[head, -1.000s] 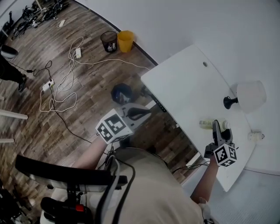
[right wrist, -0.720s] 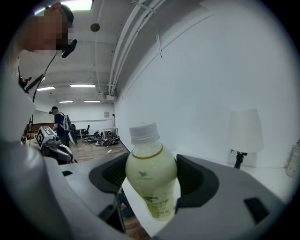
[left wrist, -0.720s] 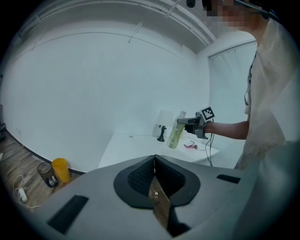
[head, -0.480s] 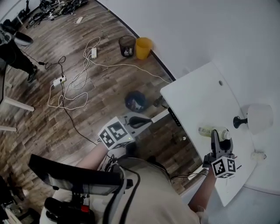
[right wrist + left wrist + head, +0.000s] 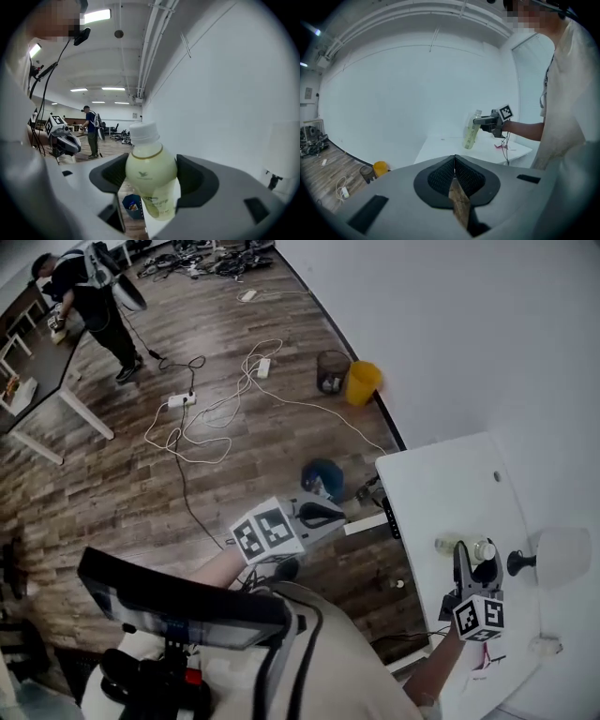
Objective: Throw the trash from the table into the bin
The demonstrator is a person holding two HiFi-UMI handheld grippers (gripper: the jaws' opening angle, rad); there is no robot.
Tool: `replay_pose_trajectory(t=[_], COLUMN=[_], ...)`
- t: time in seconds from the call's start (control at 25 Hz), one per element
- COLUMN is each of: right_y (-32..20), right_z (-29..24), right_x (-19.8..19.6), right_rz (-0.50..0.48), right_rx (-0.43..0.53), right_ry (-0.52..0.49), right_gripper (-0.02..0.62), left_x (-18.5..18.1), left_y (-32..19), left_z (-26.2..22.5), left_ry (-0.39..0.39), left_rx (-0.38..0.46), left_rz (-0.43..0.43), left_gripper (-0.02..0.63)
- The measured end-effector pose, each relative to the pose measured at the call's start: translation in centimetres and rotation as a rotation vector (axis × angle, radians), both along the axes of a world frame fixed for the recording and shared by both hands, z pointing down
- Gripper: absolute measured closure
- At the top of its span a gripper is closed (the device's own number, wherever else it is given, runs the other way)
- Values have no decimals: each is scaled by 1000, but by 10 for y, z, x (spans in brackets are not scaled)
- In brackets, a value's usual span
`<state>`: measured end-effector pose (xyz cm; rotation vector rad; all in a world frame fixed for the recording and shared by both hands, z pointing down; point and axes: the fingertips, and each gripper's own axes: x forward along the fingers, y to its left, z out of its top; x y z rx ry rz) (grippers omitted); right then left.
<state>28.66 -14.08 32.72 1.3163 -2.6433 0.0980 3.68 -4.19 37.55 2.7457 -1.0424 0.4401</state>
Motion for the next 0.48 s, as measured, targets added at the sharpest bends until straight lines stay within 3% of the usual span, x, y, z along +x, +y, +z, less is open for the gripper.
replay_pose_trajectory(t=[0.2, 0.48], right_y=[23, 42], right_z=[16, 23], right_x=[4, -54], right_rz=[-130, -362], right_rx=[-67, -86], right_ry=[-74, -62], right_gripper=[273, 273], left_x=[17, 0], left_y=[34, 87], left_z=[12, 12], left_ry=[12, -35], left_rx=[-40, -58], left_rz=[-77, -224], left_gripper=[594, 594])
